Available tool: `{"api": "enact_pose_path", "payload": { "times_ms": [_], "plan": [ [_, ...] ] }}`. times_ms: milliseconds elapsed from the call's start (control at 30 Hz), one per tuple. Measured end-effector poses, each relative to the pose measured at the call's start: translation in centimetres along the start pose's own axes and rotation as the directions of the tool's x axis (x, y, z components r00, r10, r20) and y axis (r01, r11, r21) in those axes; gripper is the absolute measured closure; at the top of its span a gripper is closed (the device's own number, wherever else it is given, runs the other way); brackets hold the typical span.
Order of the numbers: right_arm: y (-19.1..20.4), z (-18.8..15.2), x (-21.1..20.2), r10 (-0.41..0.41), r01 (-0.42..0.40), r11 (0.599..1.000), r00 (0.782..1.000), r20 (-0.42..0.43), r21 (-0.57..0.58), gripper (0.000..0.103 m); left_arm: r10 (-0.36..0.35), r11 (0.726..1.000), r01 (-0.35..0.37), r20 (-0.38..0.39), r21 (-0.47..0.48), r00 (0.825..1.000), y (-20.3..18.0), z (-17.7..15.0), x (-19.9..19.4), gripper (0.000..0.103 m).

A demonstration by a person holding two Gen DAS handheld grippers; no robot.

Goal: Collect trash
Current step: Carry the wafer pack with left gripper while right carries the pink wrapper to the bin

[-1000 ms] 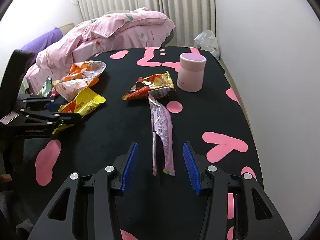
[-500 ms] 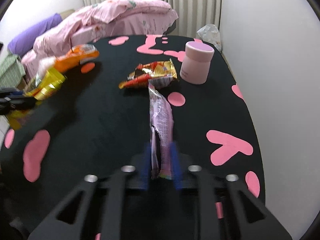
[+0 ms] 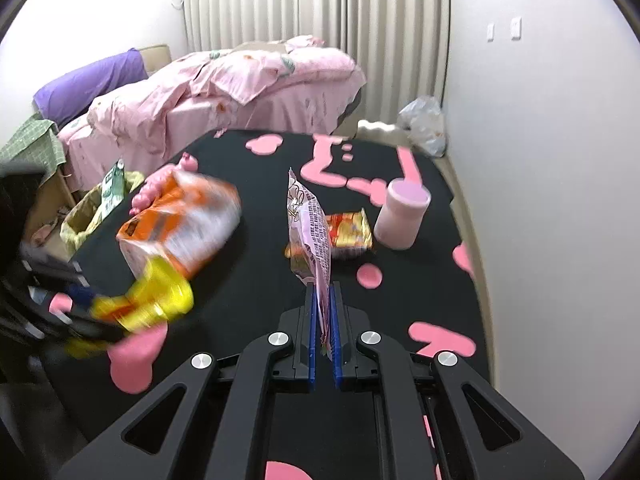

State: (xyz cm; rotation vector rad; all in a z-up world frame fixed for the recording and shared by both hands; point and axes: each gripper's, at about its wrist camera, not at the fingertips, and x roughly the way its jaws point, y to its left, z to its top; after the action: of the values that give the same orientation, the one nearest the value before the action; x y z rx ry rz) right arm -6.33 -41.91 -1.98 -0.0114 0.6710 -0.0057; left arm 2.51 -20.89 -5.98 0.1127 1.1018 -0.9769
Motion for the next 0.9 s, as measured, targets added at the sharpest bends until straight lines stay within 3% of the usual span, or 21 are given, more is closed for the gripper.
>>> {"api": "enact_pose_path", "payload": {
  "times_ms": [100, 233, 300, 367, 433, 500, 567, 600, 667, 733, 900],
  "plan": [
    [0.4, 0.1, -1.2, 0.004, -0.004, 1.0, 1.0, 0.015, -0.005, 0.095, -0.057, 0.998, 0.057, 0.0, -0.016, 0.998, 0.3, -0.9, -0.7, 0.073],
    [0.5, 0.5, -2.1, 0.008, -0.008, 1.0, 1.0, 0.025, 0.006, 0.095, -0.032, 0.999, 0.029, 0.081, 0.034, 0.996, -0.3, -1.4, -3.8, 0.073],
    [1.1, 1.1, -3.0, 0.022, -0.022, 1.0, 0.999, 0.047, 0.001, 0.095, 0.006, 1.0, -0.011, 0.154, 0.029, 0.988, 0.0, -1.4, -5.9, 0.073],
    [1.7, 1.7, -3.6, 0.045, -0.045, 0.999, 0.996, 0.07, -0.007, 0.095, 0.091, 0.995, -0.095, 0.248, 0.003, 0.965, 0.9, -1.3, -8.7, 0.073],
    [3.3, 3.3, -4.4, 0.083, -0.079, 0.996, 0.991, 0.107, -0.035, 0.095, 0.215, 0.976, -0.213, 0.342, -0.042, 0.915, 2.2, -1.3, -11.9, 0.073],
    [4.5, 4.6, -4.5, 0.113, -0.107, 0.993, 0.985, 0.129, -0.055, 0.095, 0.381, 0.923, -0.366, 0.406, -0.117, 0.831, 4.0, -1.4, -15.0, 0.072],
    [6.5, 6.7, -4.2, 0.16, -0.149, 0.985, 0.975, 0.155, -0.082, 0.095, 0.472, 0.88, -0.435, 0.437, -0.191, 0.766, 5.9, -1.7, -17.2, 0.072],
    [7.6, 7.7, -3.7, 0.182, -0.168, 0.981, 0.97, 0.16, -0.097, 0.095, 0.493, 0.869, -0.445, 0.447, -0.215, 0.746, 6.5, -1.8, -18.0, 0.071],
    [9.6, 9.3, -2.8, 0.213, -0.195, 0.973, 0.964, 0.16, -0.121, 0.095, 0.561, 0.827, -0.475, 0.462, -0.3, 0.687, 9.0, -2.6, -20.3, 0.071],
    [12.0, 10.9, -1.6, 0.255, -0.234, 0.961, 0.956, 0.147, -0.146, 0.095, 0.586, 0.81, -0.461, 0.464, -0.363, 0.664, 11.2, -3.4, -21.6, 0.071],
    [17.5, 13.4, 1.4, 0.327, -0.299, 0.928, 0.94, 0.099, -0.223, 0.095, 0.616, 0.78, -0.425, 0.447, -0.459, 0.649, 15.1, -5.6, -22.8, 0.071]
  ]
}}
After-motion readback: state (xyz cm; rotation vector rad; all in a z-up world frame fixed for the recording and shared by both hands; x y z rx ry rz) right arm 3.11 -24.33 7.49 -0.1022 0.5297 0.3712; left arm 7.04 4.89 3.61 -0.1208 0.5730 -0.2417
